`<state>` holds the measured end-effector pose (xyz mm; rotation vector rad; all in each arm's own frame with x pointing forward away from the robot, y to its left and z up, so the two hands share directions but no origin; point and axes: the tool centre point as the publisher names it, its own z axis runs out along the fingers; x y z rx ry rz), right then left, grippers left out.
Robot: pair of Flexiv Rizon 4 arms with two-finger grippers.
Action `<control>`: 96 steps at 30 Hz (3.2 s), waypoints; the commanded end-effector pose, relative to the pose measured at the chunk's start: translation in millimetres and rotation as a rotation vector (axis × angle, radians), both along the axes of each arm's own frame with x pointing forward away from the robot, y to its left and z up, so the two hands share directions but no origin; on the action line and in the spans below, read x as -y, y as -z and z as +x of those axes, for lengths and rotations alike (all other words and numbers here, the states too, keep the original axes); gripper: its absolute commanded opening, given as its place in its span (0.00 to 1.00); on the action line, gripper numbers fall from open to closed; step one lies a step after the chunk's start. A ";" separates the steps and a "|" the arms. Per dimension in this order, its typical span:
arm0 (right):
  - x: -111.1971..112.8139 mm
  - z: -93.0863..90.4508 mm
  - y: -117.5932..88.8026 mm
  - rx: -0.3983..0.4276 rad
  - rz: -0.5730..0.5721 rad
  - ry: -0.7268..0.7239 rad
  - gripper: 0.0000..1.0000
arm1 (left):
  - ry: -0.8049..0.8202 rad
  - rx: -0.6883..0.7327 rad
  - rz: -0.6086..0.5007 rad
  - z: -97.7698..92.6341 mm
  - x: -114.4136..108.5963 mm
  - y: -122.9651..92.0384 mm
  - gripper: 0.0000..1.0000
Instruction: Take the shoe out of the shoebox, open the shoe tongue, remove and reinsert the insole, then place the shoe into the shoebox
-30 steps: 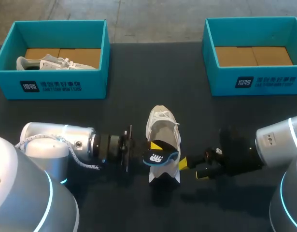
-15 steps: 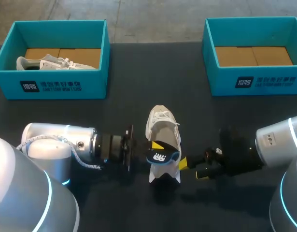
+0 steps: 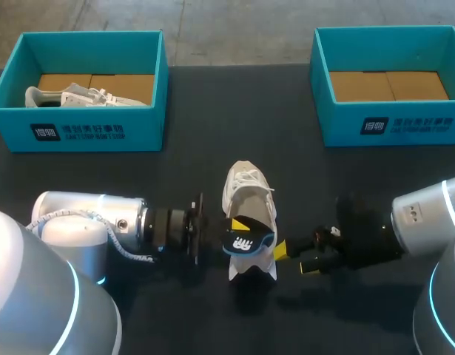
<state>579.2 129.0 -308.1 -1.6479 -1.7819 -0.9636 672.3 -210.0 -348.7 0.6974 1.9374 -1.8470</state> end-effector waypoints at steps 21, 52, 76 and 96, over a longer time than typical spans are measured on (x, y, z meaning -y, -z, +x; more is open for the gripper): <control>-2.1 -0.4 0.2 0.000 -0.004 0.002 1.00 | -0.014 -0.010 -0.010 -1.3 -1.5 -4.7 0.26; -2.1 -0.4 0.2 0.000 -0.004 0.002 1.00 | -0.051 0.033 0.057 -23.6 -11.3 -36.9 0.29; -2.1 -0.4 0.2 0.000 -0.004 0.002 1.00 | -0.042 -0.009 0.138 -25.4 -5.2 -35.9 0.00; -2.1 -0.4 0.2 0.000 -0.004 0.002 1.00 | -0.051 0.017 0.136 -18.3 -6.7 -21.2 0.00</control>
